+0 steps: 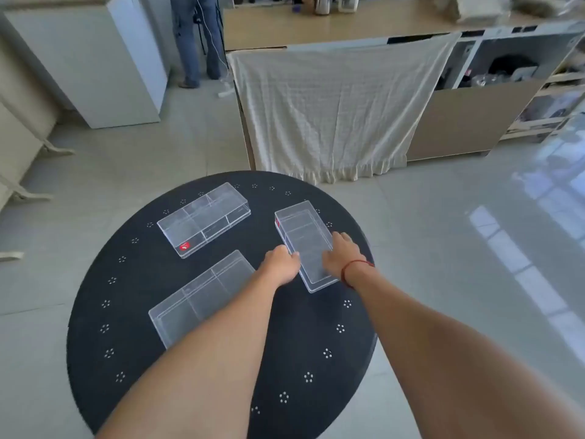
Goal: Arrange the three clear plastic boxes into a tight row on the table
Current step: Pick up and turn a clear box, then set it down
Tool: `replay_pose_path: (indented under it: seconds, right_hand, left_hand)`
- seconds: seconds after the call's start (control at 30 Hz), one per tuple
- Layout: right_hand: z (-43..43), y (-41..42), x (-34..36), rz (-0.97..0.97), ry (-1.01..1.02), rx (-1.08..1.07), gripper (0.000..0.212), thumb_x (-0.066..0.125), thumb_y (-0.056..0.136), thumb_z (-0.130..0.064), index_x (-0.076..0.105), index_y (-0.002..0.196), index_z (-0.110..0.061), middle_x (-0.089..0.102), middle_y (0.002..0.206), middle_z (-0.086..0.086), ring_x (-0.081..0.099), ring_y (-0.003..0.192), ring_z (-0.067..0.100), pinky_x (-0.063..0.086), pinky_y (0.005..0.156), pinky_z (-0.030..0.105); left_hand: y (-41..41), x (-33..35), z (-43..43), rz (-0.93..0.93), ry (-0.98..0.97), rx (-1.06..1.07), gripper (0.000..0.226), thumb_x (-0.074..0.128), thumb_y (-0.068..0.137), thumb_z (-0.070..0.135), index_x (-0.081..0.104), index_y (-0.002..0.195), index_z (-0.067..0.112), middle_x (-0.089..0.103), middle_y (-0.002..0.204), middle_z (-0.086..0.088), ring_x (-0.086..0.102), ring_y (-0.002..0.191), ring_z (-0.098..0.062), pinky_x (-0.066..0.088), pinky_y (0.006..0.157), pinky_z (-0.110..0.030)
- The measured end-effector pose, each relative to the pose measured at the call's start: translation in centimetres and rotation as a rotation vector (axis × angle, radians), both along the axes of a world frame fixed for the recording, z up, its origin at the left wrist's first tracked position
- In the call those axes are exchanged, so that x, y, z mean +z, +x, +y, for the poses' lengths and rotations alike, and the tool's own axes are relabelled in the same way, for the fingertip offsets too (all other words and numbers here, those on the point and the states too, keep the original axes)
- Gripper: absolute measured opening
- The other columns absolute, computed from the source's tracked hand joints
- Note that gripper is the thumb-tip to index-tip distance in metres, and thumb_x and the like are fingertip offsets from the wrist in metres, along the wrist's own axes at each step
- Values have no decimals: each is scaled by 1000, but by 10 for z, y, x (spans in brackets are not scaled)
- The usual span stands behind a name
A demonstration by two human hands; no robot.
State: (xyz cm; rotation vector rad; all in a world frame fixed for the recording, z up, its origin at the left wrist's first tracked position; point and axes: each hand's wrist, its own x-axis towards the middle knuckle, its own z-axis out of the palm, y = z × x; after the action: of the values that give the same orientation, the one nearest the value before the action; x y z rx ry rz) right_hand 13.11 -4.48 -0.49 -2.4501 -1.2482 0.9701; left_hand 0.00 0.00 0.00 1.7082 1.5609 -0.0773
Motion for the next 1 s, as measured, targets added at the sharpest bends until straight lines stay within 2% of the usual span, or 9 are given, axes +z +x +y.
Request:
replay_pose_path:
  seconds: [0.13,0.23,0.37,0.47,0.57,0.63,0.73,0.87,1.0]
  right_hand:
    - [-8,5,-31,90,25,-127,44,36,93,-23,39,133,-6,48,137,17,50,121,40,43,102,48]
    - [-16,7,-47,163,42,-177,24,28,98,-25,45,90,-11,56,101,15,51,89,34,42,81,38]
    - [-25,9,-48,258,39,-195,39,32,98,-26,45,63,-17,58,86,12,53,80,32,41,75,33]
    - [-23,14,-46,387,-38,-179,40,38,96,-30,64,79,-6,63,86,10,67,96,37,49,77,37]
    - [-21,9,-44,354,-60,-190,33,43,96,-28,62,79,-7,61,90,12,62,85,34,46,78,34]
    - [-21,3,-42,269,-58,-172,28,43,96,-24,63,85,-6,63,98,16,56,84,31,46,82,32]
    - [-23,4,-37,193,-89,-170,32,42,96,-18,64,117,-6,64,121,17,61,108,37,48,97,39]
    - [-25,21,-28,270,138,-593,38,32,99,-19,53,127,-4,57,133,22,54,122,39,41,103,41]
    - [-28,36,-22,434,386,-1002,58,25,98,-48,56,128,-9,59,132,17,51,126,39,43,106,49]
  left_hand:
    - [11,-24,-3,-13,-98,81,59,28,101,40,27,149,5,30,154,-16,34,139,-34,29,111,-44]
    - [19,-35,-4,15,-154,116,66,21,100,48,12,153,8,17,158,-15,29,141,-35,24,112,-47]
    - [16,-39,-3,27,-155,133,65,21,97,56,14,154,25,18,157,-11,27,141,-34,24,113,-49]
    - [13,-34,2,-45,-106,84,62,26,97,56,11,153,36,22,157,-9,27,143,-32,24,114,-50]
    - [20,-24,6,-84,-30,18,65,32,96,52,0,152,42,25,156,-11,32,140,-35,30,112,-54]
    - [25,-17,7,-72,33,-4,74,40,95,48,-3,153,32,23,155,-13,33,139,-35,34,109,-52]
    - [26,-11,7,-19,171,-103,80,51,92,44,8,154,16,26,154,-11,31,140,-31,32,110,-49]
    - [20,-16,4,76,400,-313,70,65,82,37,35,143,18,41,137,-6,40,126,-26,32,105,-41]
    - [18,-21,-4,48,550,-407,62,73,75,23,45,131,28,43,127,0,41,120,-22,27,103,-39]
